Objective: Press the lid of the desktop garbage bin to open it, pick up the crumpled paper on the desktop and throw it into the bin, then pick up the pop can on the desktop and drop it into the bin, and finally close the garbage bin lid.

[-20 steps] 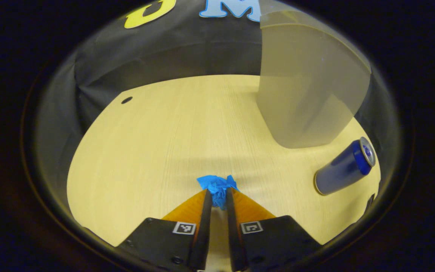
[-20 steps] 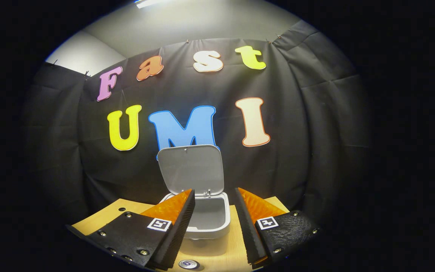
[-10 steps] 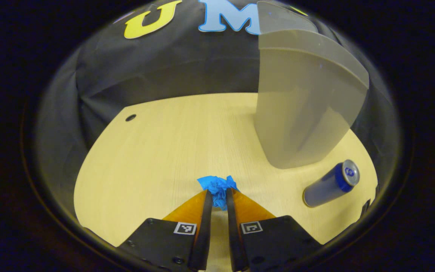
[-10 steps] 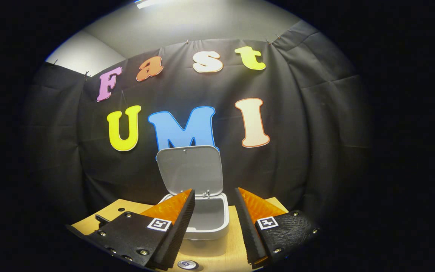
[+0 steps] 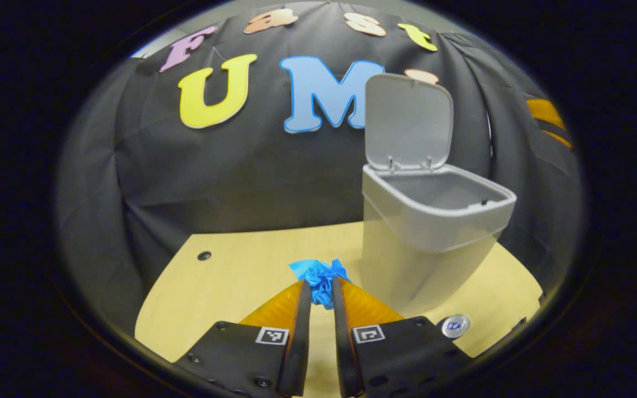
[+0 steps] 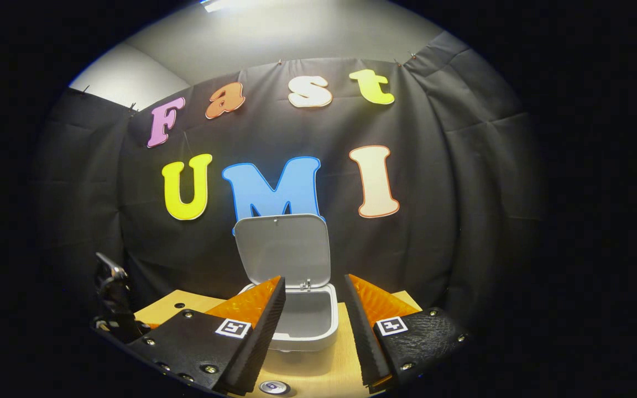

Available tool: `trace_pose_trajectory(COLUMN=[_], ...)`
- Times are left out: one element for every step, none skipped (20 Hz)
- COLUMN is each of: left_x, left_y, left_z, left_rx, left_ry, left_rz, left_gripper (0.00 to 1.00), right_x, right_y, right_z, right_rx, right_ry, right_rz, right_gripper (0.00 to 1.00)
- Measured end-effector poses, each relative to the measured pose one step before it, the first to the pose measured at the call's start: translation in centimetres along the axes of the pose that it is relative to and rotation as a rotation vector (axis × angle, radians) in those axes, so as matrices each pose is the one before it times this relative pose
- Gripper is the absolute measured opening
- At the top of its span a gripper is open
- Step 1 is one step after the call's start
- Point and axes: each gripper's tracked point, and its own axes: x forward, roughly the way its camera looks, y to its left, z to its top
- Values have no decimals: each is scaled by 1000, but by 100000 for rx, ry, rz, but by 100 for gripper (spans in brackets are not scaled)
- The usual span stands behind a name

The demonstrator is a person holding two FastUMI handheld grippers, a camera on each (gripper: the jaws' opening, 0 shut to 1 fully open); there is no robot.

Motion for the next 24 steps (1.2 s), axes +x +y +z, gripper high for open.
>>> trace_pose_trajectory(left_x=[34, -262, -196, 33, 416, 496, 264, 144, 330, 233, 355, 405, 430, 453, 460, 272, 393, 399, 260, 227, 170, 222, 224, -160], left_y=[-611, -623, -458, -436, -550, -471, -529, -545, -650, -557, -566, -576, -509, -549, -601, -678, -679, -581, -460, -353, -312, -307, -316, -135], left_z=[2064, 2478, 2138, 1847, 1595, 1358, 1195, 1180, 832, 732, 590, 418, 223, 121, 55, 88, 54, 162, 69, -87, -38, -209, -82, -18], left_rx=[36, -99, -439, -227, 77, 202, 190, 96, 3, 55, 77, 105, 250, 351, 177, 65, -41, 165, 298, 457, 270, 100, -247, -409], left_ry=[-3887, -3974, -3670, -3231, -2708, -2323, -2055, -1925, -1744, -1565, -1031, -503, -134, 137, 107, -110, 34, 117, 87, 179, 234, 398, 260, -79], left_rz=[-978, -727, -1189, -1209, -1247, -1283, -1241, -1200, -1063, -1213, -1185, -1226, -823, -728, -949, -1014, -1193, -1031, -733, -444, -411, -250, -650, -160], left_gripper=[25, 27, 28, 30, 31, 31, 31, 30, 30, 25, 28, 30, 28, 28, 29, 29, 30, 28, 28, 28, 30, 30, 42, 54], right_x=[-54, -38, -53, -117, -162, -116, -107, -132, -159, -232, -130, -133, -134, -190, -143, -171, -123, -86, -94, -87, -80, -90, 25, 10], right_y=[-58, -47, -90, -125, -148, -171, -184, -211, -235, -242, -236, -210, -253, -291, -262, -349, -342, -313, -335, -315, -300, -276, -234, -182], right_z=[-37, 109, -42, 101, 78, 42, 24, 86, -59, 34, -153, -10, -119, -72, -47, -51, -88, -16, -107, -5, -5, 46, -84, 9], right_rx=[-118, 6, -58, -205, -215, -181, -105, -15, 63, 53, 59, 76, 104, 157, 169, 82, 14, 105, 252, 318, 259, 135, 100, 141], right_ry=[-138, -126, -114, -173, -167, -134, -308, -194, -151, 33, 141, 148, 203, 136, 44, 6, 164, 198, 242, 174, 2, -91, -18, 112], right_rz=[17, 7, -92, -224, -245, -295, -335, -442, -480, -513, -449, -483, -558, -582, -610, -720, -767, -790, -725, -667, -655, -643, -509, -354], right_gripper=[68, 68, 68, 68, 68, 68, 68, 68, 68, 68, 68, 68, 68, 68, 68, 68, 68, 68, 68, 68, 68, 68, 68, 68])
